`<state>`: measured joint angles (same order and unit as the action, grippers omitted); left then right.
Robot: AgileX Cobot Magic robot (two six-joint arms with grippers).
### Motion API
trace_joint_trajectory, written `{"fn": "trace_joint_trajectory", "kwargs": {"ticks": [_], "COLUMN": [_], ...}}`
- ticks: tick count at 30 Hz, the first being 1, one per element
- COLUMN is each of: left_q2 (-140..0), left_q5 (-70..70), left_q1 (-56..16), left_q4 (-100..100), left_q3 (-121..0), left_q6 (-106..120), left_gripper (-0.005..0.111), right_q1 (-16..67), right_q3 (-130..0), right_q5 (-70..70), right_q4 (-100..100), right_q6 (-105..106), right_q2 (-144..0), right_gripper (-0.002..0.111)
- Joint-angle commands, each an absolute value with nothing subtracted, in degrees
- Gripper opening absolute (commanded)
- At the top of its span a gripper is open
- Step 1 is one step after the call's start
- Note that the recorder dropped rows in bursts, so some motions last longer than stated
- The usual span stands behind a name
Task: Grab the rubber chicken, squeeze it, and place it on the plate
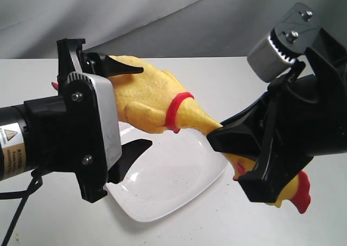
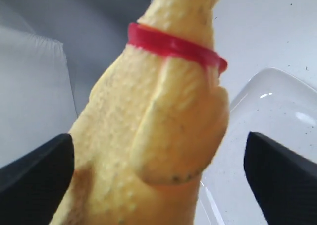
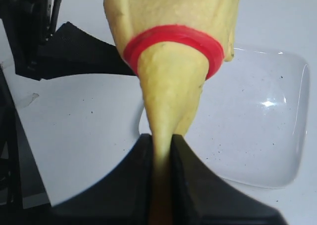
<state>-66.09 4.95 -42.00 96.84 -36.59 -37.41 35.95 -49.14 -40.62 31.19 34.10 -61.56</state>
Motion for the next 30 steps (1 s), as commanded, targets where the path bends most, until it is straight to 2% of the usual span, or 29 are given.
{"fn": "trace_joint_trajectory", "kwargs": {"ticks": [1,3,9,10,24,27,30], "left_q2": [-66.09,-66.09,-66.09,-66.09,-66.09,-66.09,-66.09], "left_q5": [5.95,5.69,5.65,5.65,5.65,5.65,5.54], "left_q1": [-42.22,-42.22,-42.22,-42.22,-42.22,-42.22,-42.22], "left_q4": [96.14,96.40,96.50,96.50,96.50,96.50,96.50], "left_q3": [-36.88,-36.88,-36.88,-36.88,-36.88,-36.88,-36.88], "left_q6": [-38.77,-38.77,-38.77,-38.61,-38.61,-38.61,-38.85], "left_gripper": [0.085,0.071,0.003,0.001,0.002,0.018,0.050], "right_q1": [35.97,35.97,35.97,35.97,35.97,35.97,35.97], "right_q3": [-49.43,-49.43,-49.43,-49.43,-49.43,-49.43,-49.43], "right_q5": [-39.13,-39.13,-39.13,-39.13,-39.13,-39.28,-39.38], "right_q4": [31.88,31.88,31.88,31.88,31.88,31.88,31.88], "right_q6": [34.01,34.01,34.01,34.01,34.01,34.01,34.01], "right_q2": [-61.06,-61.06,-61.06,-61.06,-61.06,-61.06,-61.06], "right_gripper": [0.000,0.000,0.000,0.000,0.000,0.000,0.000]}}
